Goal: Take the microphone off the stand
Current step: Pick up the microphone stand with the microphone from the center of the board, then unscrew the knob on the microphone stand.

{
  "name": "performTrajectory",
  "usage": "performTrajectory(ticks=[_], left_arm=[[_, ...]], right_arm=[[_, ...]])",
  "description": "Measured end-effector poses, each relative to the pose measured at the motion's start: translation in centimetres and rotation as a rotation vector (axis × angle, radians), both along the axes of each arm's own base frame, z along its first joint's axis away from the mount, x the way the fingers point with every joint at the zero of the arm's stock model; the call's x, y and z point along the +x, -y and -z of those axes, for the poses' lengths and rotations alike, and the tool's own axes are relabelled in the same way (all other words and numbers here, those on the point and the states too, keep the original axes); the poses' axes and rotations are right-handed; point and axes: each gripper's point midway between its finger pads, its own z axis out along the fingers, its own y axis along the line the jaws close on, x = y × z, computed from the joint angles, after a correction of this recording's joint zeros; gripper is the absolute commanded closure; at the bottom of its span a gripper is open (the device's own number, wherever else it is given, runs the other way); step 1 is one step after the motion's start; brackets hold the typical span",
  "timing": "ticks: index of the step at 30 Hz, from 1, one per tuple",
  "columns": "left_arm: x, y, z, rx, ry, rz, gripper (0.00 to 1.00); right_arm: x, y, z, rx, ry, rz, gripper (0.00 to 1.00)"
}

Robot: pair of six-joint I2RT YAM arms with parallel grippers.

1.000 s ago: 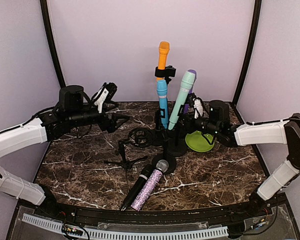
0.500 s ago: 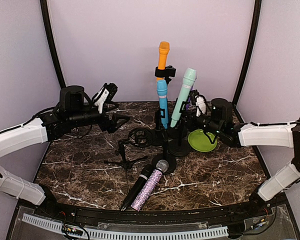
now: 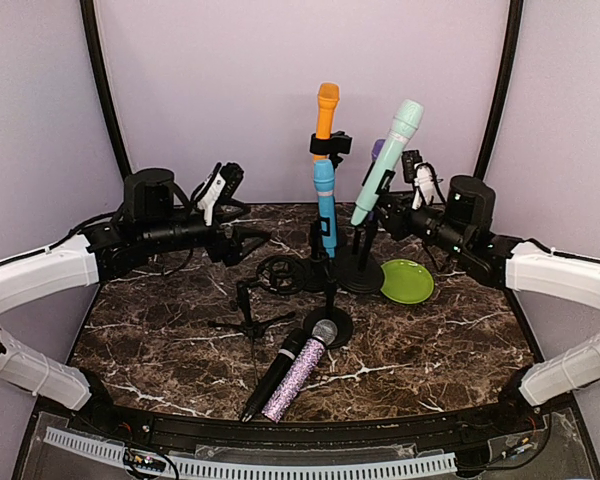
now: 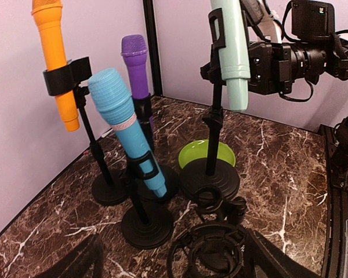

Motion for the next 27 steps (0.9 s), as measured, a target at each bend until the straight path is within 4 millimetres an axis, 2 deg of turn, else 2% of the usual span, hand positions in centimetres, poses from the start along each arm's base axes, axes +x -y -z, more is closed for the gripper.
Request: performTrajectory(ticks=[4,12,16,20,23,27], left_arm=[[-1.1,2.7,-1.6,-0.033,0.035,0.061,0.16],[-2.9,10.1,-4.4,-0.128,0.08,0.186,0.16],[-3.0,13.1,-4.0,-0.171,0.05,0.225,0.17],[-2.6,15.6,-2.7,-0.191,-0.003,0.249,0.2],[-2.3,16.9,-2.0,-0.203,-0.038,0.261,0.2],[-2.7,18.2,-2.1,-0.222,-0.058,0.285,0.2]], right_arm=[[-0.7,0.9,-1.3,0.01,-0.007,0.015,0.97],[-3.1,2.9,-4.9,0.059,0.005,0.032,0.99],[-4.1,3.6,-6.1,0.1,0.003,0.03,0.99],[-4.7,3.8,-6.4,0.125,-0.017,0.021,0.99],[-5.0,3.7,-6.3,0.132,-0.037,0.008,0.99],[-5.4,3.4,-6.1,0.139,-0.06,-0.015,0.99]])
